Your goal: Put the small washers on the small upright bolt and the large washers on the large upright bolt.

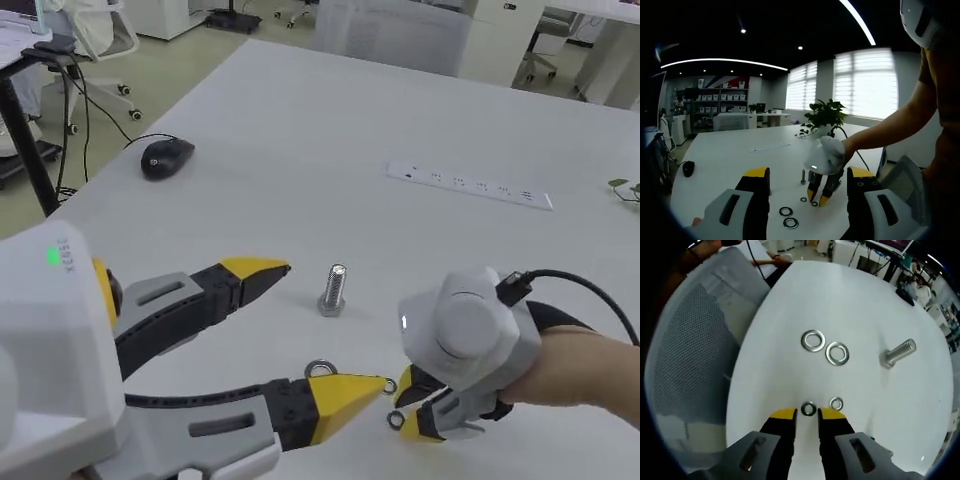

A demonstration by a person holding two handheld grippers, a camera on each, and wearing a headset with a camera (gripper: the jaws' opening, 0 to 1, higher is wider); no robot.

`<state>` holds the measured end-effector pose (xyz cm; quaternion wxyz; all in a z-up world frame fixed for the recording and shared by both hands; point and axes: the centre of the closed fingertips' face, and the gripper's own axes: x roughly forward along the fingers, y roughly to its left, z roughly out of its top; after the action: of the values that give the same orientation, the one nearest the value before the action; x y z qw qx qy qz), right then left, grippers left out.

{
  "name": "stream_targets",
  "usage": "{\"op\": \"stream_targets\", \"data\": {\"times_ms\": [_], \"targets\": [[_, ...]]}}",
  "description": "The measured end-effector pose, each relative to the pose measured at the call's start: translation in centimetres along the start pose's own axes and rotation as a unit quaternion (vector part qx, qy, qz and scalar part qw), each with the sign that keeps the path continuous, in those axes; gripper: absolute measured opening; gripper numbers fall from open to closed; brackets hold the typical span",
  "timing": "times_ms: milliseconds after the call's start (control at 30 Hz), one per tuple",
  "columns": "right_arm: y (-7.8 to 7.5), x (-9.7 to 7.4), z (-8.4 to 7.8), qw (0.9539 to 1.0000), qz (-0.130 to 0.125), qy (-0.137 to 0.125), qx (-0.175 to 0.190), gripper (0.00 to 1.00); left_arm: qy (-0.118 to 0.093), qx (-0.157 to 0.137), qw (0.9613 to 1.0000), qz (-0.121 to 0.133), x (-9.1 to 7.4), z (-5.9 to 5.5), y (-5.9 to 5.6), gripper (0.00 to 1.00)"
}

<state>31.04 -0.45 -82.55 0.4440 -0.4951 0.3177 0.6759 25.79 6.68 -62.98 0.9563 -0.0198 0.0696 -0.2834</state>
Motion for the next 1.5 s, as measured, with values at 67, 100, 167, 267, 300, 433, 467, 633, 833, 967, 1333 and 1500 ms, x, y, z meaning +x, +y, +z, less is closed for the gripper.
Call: {"op": "stream_targets", "data": {"times_ms": [67,100,167,267,300,433,467,633,833,967,1333,1500], "targets": [[0.0,0.0,0.1,1.0000,0.001,0.000,-0.002,0.18,0.001,0.000,1.0000,0.004,0.0,0.0,0.2,0.62],[-0.1,0.0,0.0,1.0000,0.001,-0.001,-0.001,0.18,0.000,-0.001,1.0000,0.005,-0.1,0.0,0.2,0.62],[0.0,0.1,0.1,1.0000,0.003,-0.002,-0.001,0.18,-0.001,-0.002,1.0000,0.007,-0.1,0.0,0.3,0.62],[0.0,0.1,0.1,1.0000,0.001,-0.001,-0.007,0.17,0.003,-0.001,1.0000,0.005,-0.1,-0.3,0.2,0.62],[0.0,0.1,0.1,1.0000,0.001,0.000,-0.009,0.17,0.003,-0.002,1.0000,0.005,-0.1,-0.3,0.1,0.62],[0.0,0.1,0.2,0.9999,-0.002,0.001,-0.016,0.14,0.000,-0.002,1.0000,0.006,0.0,-0.2,0.1,0.62],[0.0,0.1,0.2,0.9999,-0.002,0.001,-0.016,0.14,0.000,-0.002,1.0000,0.006,0.0,-0.2,0.1,0.62],[-0.1,0.0,0.2,0.9998,-0.006,-0.001,-0.017,0.12,0.003,0.000,1.0000,0.005,0.1,-0.3,0.1,0.62],[-0.3,-0.2,-0.1,0.9999,-0.007,-0.008,0.006,0.12,0.007,-0.001,1.0000,0.001,0.3,-0.5,-0.2,0.62],[-0.6,-0.9,-0.3,0.9997,-0.012,-0.014,0.015,0.12,0.008,0.000,1.0000,-0.002,0.4,-0.5,-0.2,0.62],[-2.9,-5.6,-2.3,0.9971,-0.059,-0.020,0.044,0.12,0.009,0.000,0.9999,-0.012,0.9,-0.6,-0.6,0.62],[-4.8,-7.8,-3.4,0.9947,-0.086,-0.014,0.055,0.12,0.011,0.000,0.9998,-0.016,1.0,-0.8,-0.7,0.62]]}}
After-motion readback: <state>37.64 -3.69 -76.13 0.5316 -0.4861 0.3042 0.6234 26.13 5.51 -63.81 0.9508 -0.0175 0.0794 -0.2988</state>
